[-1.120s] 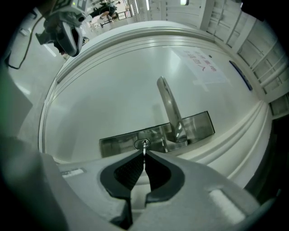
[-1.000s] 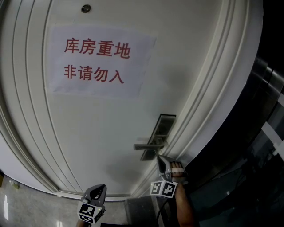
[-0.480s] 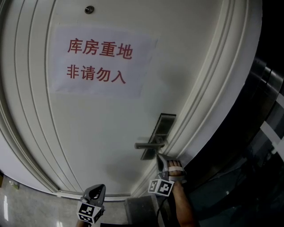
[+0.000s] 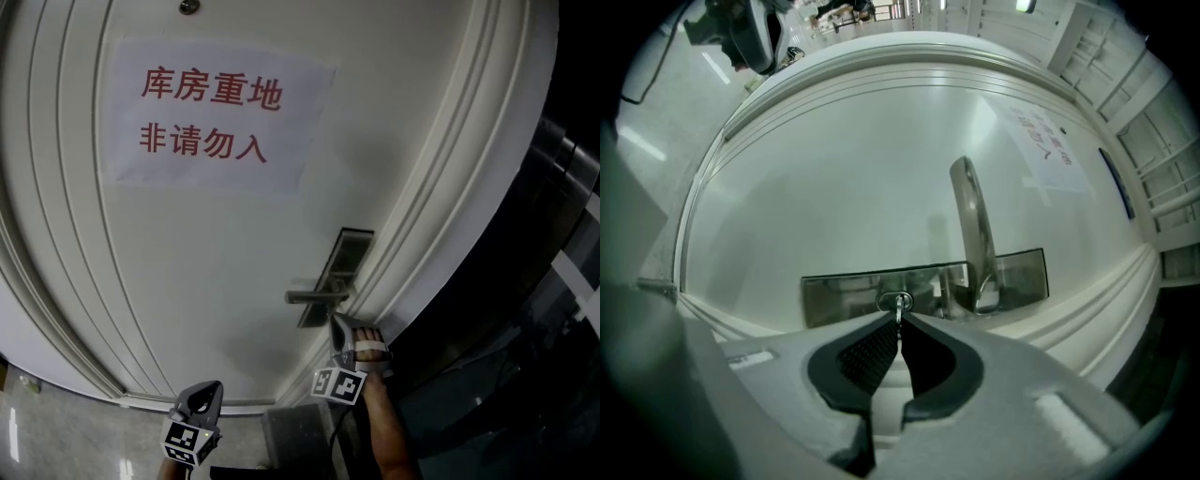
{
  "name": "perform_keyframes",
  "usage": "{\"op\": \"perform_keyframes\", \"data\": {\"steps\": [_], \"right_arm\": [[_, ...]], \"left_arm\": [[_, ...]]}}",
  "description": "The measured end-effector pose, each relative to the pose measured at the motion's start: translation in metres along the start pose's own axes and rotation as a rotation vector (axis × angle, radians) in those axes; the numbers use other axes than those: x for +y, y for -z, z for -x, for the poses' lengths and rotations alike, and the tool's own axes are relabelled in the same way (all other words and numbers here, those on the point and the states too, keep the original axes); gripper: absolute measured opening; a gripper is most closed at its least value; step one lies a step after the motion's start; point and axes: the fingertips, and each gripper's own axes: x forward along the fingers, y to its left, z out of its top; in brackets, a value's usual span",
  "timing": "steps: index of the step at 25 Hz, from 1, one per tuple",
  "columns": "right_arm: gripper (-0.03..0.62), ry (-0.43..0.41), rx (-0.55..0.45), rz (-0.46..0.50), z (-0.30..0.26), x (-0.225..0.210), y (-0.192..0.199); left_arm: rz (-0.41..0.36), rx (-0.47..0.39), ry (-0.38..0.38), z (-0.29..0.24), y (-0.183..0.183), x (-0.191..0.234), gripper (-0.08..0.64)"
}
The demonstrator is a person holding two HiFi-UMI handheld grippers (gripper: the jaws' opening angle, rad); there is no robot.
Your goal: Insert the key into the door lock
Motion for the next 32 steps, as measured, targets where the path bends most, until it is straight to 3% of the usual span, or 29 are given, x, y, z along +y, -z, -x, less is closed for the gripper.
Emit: {"op": "perform_keyframes", "data": {"steps": [32], "right_arm": [[0.014,-0.008,0.014,-0.003,-0.021,0.001,-0.003]], "left_arm": [[-0.015,-0.013,-0.01,0.002,-0.012,0.006,0.002]]}}
